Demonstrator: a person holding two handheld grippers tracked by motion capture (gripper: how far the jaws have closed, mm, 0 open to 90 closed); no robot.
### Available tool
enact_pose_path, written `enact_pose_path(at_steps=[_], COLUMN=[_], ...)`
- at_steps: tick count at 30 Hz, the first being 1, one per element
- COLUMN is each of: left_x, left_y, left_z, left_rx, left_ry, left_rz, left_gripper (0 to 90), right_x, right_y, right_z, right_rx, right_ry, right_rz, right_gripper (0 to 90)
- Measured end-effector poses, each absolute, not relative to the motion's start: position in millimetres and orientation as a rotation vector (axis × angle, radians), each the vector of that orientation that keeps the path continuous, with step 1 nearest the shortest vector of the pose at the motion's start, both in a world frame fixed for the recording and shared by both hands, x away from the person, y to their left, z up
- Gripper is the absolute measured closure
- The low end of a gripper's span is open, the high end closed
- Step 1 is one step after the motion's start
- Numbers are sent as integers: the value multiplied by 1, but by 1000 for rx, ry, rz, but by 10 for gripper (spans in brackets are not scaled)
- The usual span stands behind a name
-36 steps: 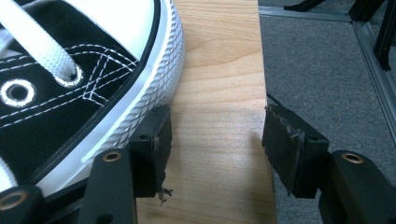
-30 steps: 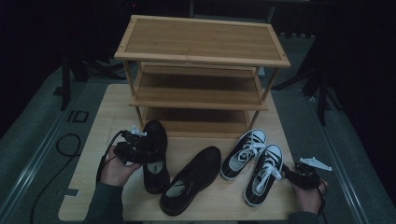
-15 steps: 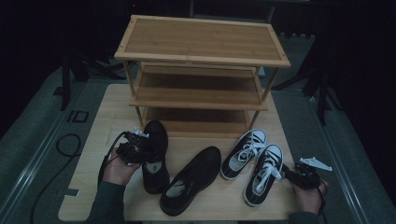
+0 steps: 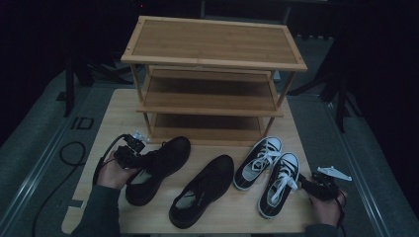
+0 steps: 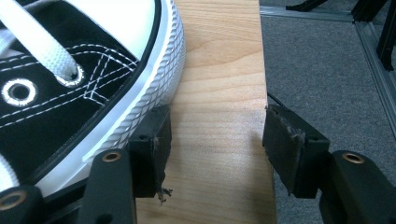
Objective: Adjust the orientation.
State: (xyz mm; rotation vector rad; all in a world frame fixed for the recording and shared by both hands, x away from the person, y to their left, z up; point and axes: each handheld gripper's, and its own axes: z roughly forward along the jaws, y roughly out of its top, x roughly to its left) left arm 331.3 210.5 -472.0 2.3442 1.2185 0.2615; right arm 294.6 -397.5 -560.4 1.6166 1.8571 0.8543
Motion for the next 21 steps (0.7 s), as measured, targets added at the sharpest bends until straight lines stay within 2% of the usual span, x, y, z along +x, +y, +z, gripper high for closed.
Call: enact_pose_path(at_steps=[5,21], left_x=[339,349], left_y=[222,244], left_z=[-469,-472], left_rx=[2362,2331], left_ry=[1165,1190], left_rz=[271,350], left_gripper=[877,869], right_x=[295,295], right_y=[-397,-397], right_z=[-560,-560], right_rx=[1616,1616], right_ry=[1857,1857], right_rz=[854,854], right_gripper=[419,418])
